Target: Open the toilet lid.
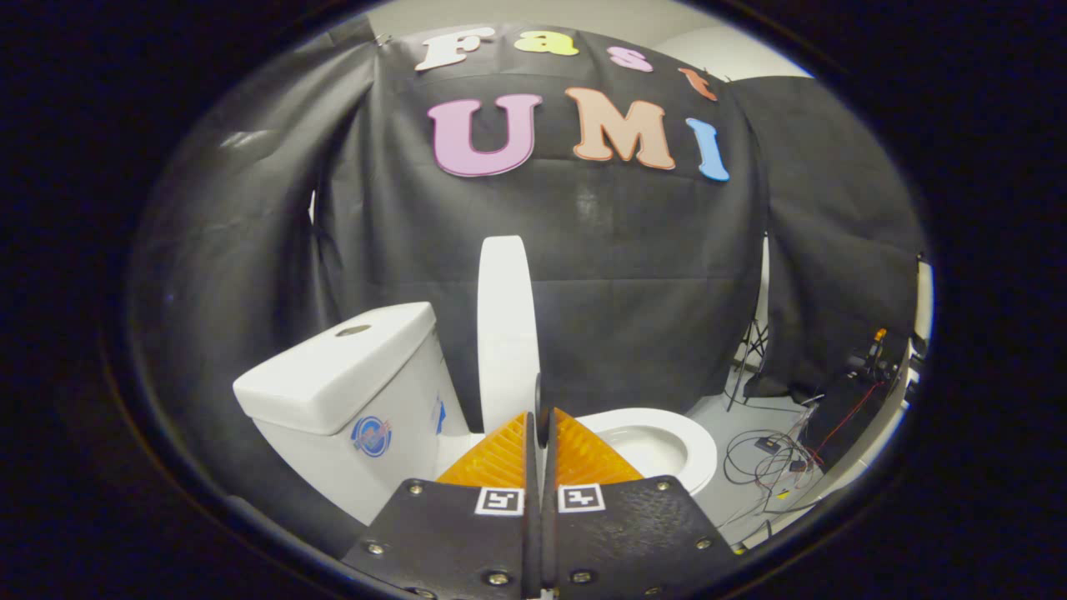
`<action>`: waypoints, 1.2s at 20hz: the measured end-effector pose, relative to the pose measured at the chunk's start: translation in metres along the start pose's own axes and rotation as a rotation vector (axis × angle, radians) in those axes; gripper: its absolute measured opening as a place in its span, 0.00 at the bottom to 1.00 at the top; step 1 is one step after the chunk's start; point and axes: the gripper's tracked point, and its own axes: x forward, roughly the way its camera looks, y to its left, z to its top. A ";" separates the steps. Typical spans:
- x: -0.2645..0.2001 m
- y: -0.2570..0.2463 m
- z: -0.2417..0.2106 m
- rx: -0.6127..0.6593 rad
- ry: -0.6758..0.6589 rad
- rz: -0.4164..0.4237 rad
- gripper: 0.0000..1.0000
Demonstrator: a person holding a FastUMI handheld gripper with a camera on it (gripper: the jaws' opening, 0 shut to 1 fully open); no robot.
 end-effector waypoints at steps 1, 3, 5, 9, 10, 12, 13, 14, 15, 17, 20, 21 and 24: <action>-0.001 0.006 -0.002 -0.001 -0.002 0.012 0.01; -0.001 0.014 -0.012 -0.010 0.013 0.029 0.01; 0.000 0.024 -0.019 -0.031 0.029 0.042 0.01; 0.001 0.050 -0.026 -0.059 0.041 0.072 0.01; 0.001 0.056 -0.027 -0.069 0.043 0.080 0.01; 0.001 0.064 -0.034 -0.070 0.059 0.094 0.01; 0.000 0.068 -0.034 -0.071 0.057 0.094 0.01; 0.001 0.069 -0.035 -0.073 0.057 0.090 0.01; 0.000 0.067 -0.035 -0.073 0.059 0.084 0.01; 0.002 0.068 -0.037 -0.059 0.056 0.087 0.01; 0.002 0.071 -0.037 -0.066 0.056 0.095 0.02; 0.000 0.072 -0.036 -0.074 0.056 0.095 0.03; -0.001 0.074 -0.037 -0.115 0.065 0.108 0.05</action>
